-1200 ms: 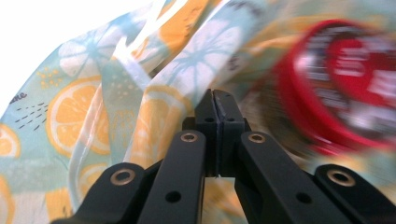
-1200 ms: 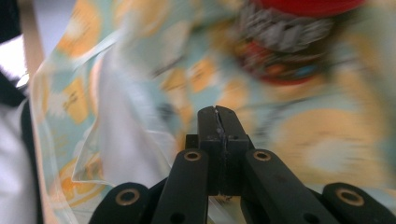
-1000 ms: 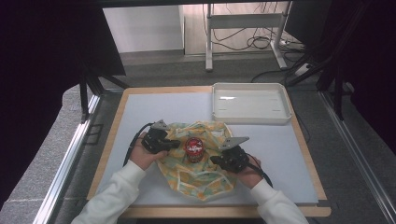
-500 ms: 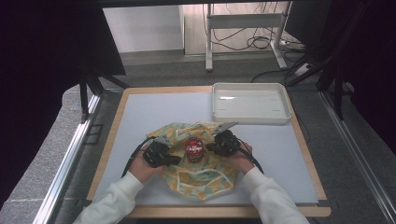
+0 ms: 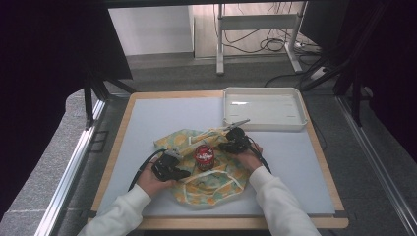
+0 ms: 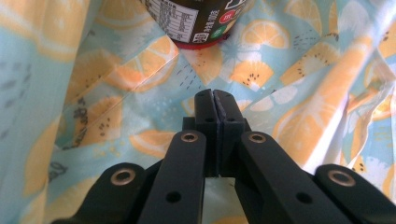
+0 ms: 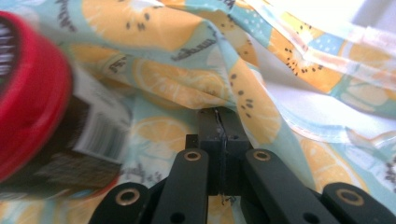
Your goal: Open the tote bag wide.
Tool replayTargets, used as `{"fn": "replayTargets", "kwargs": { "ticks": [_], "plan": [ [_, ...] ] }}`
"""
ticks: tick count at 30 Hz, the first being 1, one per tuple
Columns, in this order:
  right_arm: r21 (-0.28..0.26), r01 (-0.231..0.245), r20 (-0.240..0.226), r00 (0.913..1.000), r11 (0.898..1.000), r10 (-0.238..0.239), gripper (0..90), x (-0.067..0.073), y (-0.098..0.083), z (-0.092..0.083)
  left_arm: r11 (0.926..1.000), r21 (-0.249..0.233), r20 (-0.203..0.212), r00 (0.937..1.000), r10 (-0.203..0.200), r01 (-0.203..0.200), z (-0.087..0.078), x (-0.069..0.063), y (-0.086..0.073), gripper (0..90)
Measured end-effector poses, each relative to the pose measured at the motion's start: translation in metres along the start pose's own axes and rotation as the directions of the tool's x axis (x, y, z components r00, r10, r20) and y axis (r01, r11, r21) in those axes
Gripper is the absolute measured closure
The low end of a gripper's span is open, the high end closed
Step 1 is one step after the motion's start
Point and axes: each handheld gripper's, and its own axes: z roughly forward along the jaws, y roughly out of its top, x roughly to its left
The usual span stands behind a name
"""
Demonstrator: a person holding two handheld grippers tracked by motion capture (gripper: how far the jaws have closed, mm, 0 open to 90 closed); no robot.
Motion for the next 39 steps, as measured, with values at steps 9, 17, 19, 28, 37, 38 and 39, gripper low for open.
{"fn": "replayTargets", "kwargs": {
  "ticks": [9, 17, 19, 28, 37, 38, 39],
  "plan": [
    [-0.016, -0.017, 0.007, 0.9998, 1.000, 0.017, 88.9, -0.002, 0.000, 0.001, 1.0000, 0.005, 0.004, 1.0000, -0.006, 0.006, 0.002, 0.001, -0.001, 90.0],
    [-0.032, 0.016, 0.023, 0.9996, 0.999, -0.015, 88.9, 0.002, 0.002, -0.005, 1.0000, 0.004, 0.005, 1.0000, -0.005, 0.005, 0.001, 0.002, -0.002, 90.0],
    [-0.029, 0.001, 0.025, 0.9997, 1.000, -0.001, 88.9, 0.000, 0.001, -0.004, 1.0000, 0.002, 0.003, 1.0000, -0.007, 0.007, 0.000, 0.002, -0.002, 90.0],
    [-0.043, -0.007, 0.015, 0.9999, 0.999, 0.008, 88.9, 0.000, 0.001, -0.007, 0.9999, -0.010, 0.005, 0.9999, -0.010, 0.010, -0.001, 0.003, -0.002, 90.0],
    [-0.175, 0.072, 0.024, 0.9973, 0.982, -0.069, 88.9, 0.026, -0.004, -0.058, 0.9928, -0.118, -0.007, 0.9999, -0.016, 0.015, -0.019, -0.001, -0.002, 90.0],
    [-0.187, 0.071, 0.019, 0.9975, 0.980, -0.069, 88.9, 0.029, -0.005, -0.065, 0.9878, -0.155, -0.012, 0.9998, -0.018, 0.016, -0.025, -0.003, -0.003, 90.0],
    [-0.187, 0.071, 0.019, 0.9975, 0.980, -0.069, 88.9, 0.029, -0.005, -0.065, 0.9878, -0.155, -0.012, 0.9998, -0.018, 0.016, -0.025, -0.003, -0.003, 90.0]
  ]
}}
